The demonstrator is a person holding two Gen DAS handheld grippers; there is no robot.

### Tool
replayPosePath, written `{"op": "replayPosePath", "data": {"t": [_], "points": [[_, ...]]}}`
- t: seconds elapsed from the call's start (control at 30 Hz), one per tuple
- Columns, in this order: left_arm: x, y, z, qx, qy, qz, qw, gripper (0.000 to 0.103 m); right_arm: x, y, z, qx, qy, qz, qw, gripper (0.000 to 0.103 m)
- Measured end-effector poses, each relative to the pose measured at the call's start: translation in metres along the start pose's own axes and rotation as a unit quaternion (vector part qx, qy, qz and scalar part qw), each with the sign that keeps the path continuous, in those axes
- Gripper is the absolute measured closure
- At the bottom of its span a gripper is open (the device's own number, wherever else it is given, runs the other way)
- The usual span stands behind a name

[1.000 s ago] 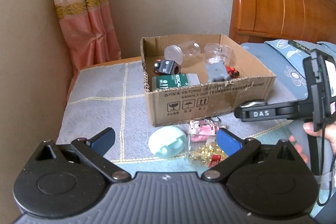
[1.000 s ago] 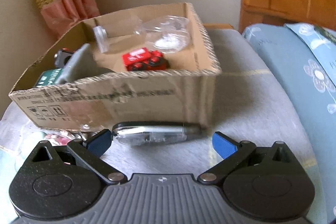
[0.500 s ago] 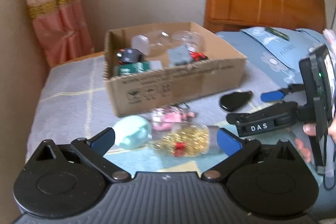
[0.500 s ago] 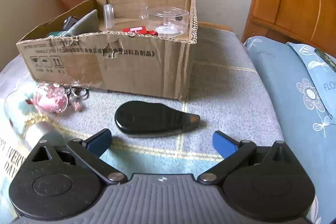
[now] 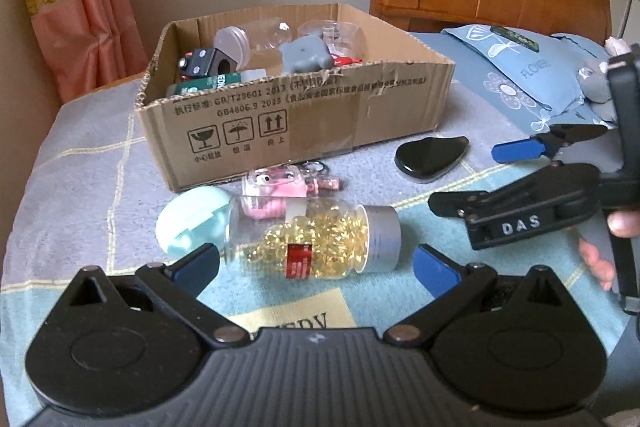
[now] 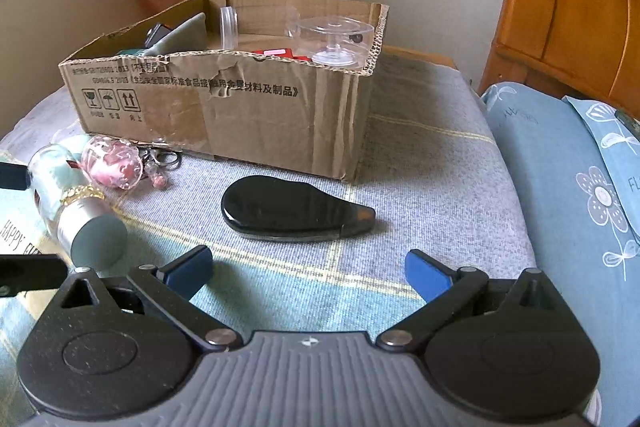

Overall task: Organize rigid objects
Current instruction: 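Grasp the clear capsule bottle with the left tool while the right tool grasps the black oval case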

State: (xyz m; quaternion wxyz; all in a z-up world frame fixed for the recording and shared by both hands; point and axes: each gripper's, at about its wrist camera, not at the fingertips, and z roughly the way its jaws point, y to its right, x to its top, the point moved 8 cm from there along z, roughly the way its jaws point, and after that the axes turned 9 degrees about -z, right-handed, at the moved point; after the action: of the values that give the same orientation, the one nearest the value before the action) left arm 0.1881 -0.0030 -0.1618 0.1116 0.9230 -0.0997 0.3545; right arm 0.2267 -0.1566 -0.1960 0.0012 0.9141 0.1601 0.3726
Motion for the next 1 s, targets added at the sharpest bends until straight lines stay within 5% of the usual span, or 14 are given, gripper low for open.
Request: {"op": "replayPosePath", "data": {"t": [0.33, 1.0], "points": [[0.006, 0.000, 0.017, 0.004, 0.005, -0.013, 0.9999, 0.010, -0.001, 0.000, -0.001, 0.003, 0.007, -0.004, 1.000, 0.000], [-0.018, -0.031, -0.014, 0.018, -0.009, -0.062, 0.9979, 0.010, 0.021, -0.009, 0.019, -0.005, 0.018, -0.001, 1.000, 0.000]]}}
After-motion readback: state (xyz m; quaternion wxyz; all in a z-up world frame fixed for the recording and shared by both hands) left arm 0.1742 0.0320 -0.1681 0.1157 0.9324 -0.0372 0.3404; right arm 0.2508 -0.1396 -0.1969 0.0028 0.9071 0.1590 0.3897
